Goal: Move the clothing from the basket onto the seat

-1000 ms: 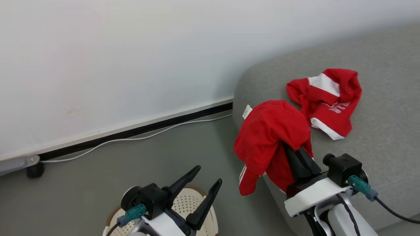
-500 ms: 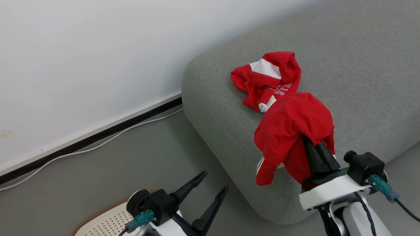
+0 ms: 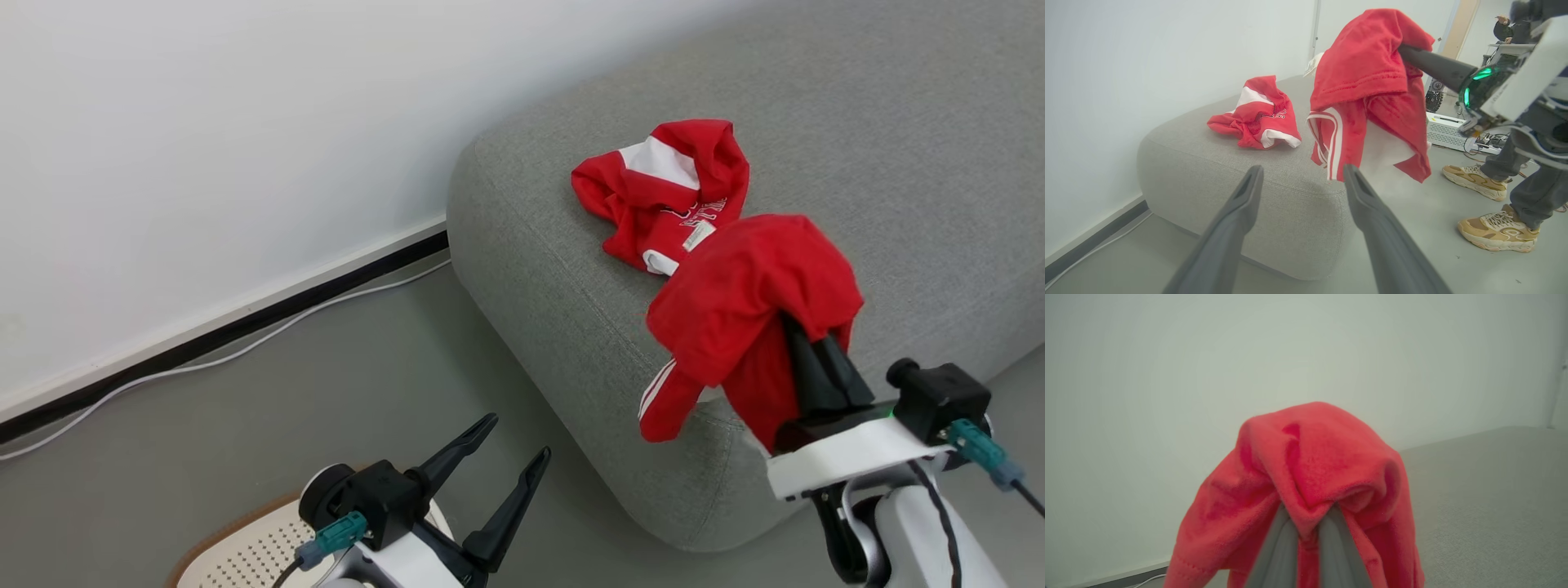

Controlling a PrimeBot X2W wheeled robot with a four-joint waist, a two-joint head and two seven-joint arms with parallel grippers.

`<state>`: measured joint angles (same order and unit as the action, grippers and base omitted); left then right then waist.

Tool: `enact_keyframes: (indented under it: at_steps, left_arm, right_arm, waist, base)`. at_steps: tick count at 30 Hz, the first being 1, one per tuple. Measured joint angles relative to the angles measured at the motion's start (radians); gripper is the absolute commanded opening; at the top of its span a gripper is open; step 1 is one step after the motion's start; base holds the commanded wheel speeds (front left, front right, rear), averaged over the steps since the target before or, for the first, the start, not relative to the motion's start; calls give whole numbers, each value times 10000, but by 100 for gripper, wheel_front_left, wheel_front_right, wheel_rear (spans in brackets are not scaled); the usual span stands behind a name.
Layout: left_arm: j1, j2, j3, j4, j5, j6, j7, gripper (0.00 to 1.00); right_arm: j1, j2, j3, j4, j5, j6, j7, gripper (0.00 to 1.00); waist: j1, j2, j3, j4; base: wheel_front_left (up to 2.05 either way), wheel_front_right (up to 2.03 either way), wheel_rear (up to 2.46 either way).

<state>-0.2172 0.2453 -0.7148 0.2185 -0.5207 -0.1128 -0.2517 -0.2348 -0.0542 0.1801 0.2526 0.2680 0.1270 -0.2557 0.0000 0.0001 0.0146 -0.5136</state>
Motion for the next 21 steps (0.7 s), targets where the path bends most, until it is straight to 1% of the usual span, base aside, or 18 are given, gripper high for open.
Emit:
enact_keyframes:
  at_steps: [3,5,7,13,18,21]
  left_arm:
    - [-5,17,142,-73,31,12,0,100]
    - [-92,128,226,-121,150,12,0,100]
    - [-525,426,368,-313,280,12,-10,100]
    - [-1042,807,500,-696,316,-2,13,100]
    - [-1489,1181,510,-966,389,-6,58,100]
    - [-1800,1315,502,-1131,401,-19,105,100]
  right_arm:
    - [-340,0,-470,98,-25,0,0,0]
    - [-711,8,-792,159,-38,0,0,0]
    - [-1550,36,-1728,171,-50,0,0,0]
    - [-3068,75,-3392,104,-314,0,0,0]
    - [-4332,96,-4819,105,-1039,0,-2,0]
    - [-5030,71,-5695,336,-1283,0,-2,0]
  waist:
    - [0,0,219,141]
    - [0,0,441,267]
    - [0,0,1036,560]
    - [0,0,2209,1131]
    - [0,0,3296,1659]
    - [0,0,3934,1981]
  base:
    - [0,0,0]
    - [0,0,0]
    - [0,0,0]
    - [0,0,0]
    - [0,0,0]
    - [0,0,0]
